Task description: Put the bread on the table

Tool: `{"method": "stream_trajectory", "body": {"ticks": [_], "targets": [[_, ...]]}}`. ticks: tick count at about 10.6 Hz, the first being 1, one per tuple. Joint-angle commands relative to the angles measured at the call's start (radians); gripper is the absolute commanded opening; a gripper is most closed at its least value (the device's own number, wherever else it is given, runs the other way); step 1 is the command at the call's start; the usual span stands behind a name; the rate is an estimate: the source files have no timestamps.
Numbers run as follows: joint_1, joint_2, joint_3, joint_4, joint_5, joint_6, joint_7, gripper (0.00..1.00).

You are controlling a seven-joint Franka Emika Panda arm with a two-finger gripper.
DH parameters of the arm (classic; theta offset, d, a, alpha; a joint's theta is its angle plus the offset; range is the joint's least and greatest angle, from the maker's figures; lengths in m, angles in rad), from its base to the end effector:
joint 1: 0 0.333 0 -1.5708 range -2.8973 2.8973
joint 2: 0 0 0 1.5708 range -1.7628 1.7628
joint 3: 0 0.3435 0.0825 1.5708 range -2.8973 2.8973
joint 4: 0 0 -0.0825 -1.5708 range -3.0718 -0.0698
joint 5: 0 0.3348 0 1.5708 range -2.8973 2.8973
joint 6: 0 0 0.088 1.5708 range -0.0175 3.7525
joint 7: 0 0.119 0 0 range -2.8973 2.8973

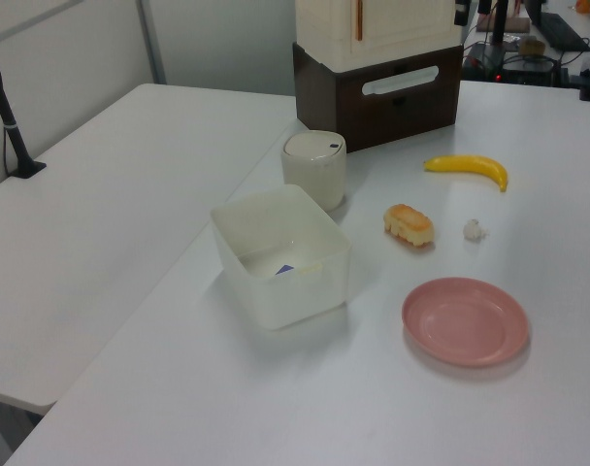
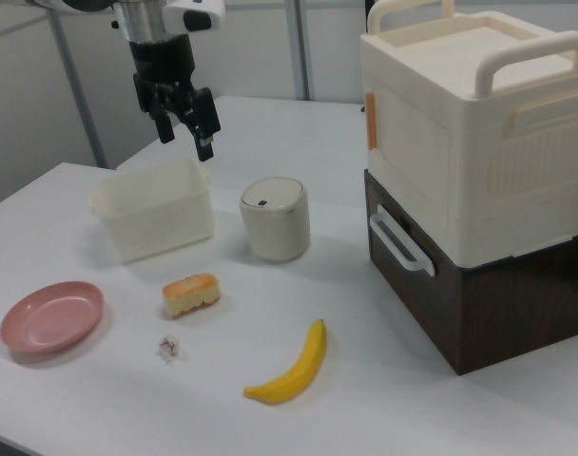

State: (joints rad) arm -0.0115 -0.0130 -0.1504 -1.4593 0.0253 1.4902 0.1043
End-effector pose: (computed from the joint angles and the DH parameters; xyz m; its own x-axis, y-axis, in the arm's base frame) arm 0.4871 -0.0770 0.6859 0.9645 -0.2610 0.0407 -0.2598 -0.9651 -0.0315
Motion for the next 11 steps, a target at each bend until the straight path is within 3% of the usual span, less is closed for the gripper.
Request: {"method": "stream_trajectory", "body": {"ticks": [1,9,11], "targets": [[0.013,-0.03,0.0,-0.052,0.018,-0.019,0.014,1.0],[0.002,-0.033,0.0,-0.046,0.021,-0.002,-0.004,1.0],[0.001,-0.035,-0.005,-0.027,0.024,0.038,-0.226,1.0]]}}
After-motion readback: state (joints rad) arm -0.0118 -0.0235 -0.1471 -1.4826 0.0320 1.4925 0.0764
